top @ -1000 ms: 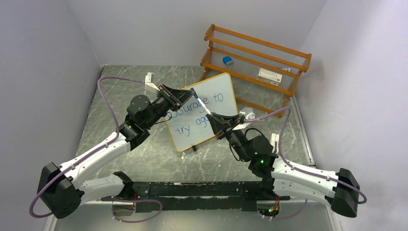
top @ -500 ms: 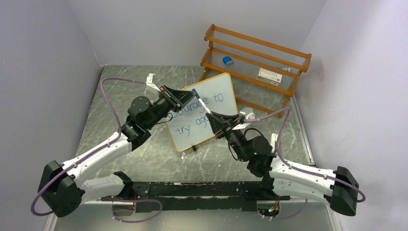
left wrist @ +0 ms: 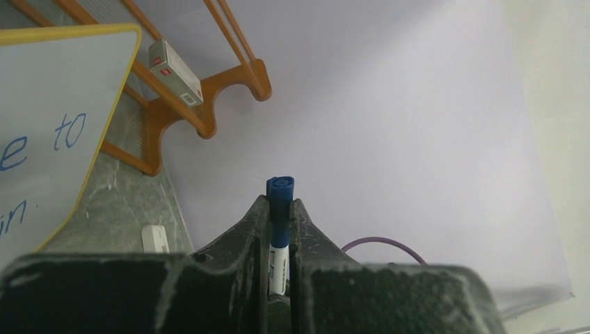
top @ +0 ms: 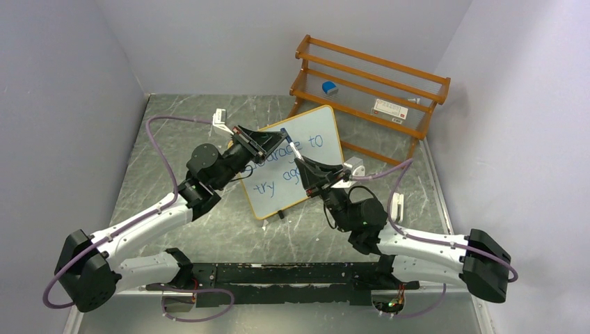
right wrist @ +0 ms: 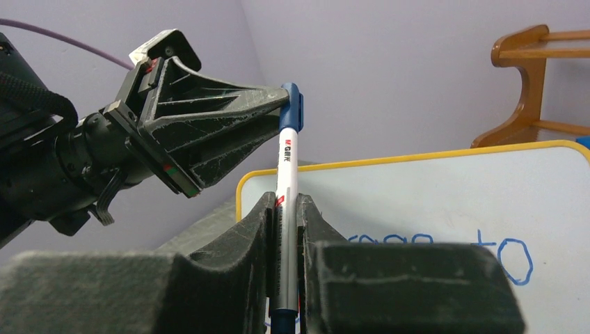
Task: Write a sentence on the whiteboard
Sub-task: Close the whiteboard marker at the center of the board.
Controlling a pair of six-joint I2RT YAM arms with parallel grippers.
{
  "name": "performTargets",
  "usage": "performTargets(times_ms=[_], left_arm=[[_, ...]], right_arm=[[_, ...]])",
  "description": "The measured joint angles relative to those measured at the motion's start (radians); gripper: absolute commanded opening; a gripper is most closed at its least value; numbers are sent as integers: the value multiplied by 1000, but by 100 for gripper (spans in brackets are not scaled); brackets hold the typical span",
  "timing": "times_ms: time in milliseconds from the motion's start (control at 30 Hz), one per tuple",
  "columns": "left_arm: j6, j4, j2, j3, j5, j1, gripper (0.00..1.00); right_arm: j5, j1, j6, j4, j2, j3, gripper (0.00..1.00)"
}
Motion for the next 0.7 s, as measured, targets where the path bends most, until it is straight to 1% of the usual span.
performTargets(times_ms=[367, 700], left_arm=[[39, 48, 4, 12, -95, -47, 5], [164, -22, -14, 61, -121, -80, 5]], right_arm=[[0, 3, -109, 203, 95, -2, 0], [-31, 3, -188, 231, 95, 3, 0]])
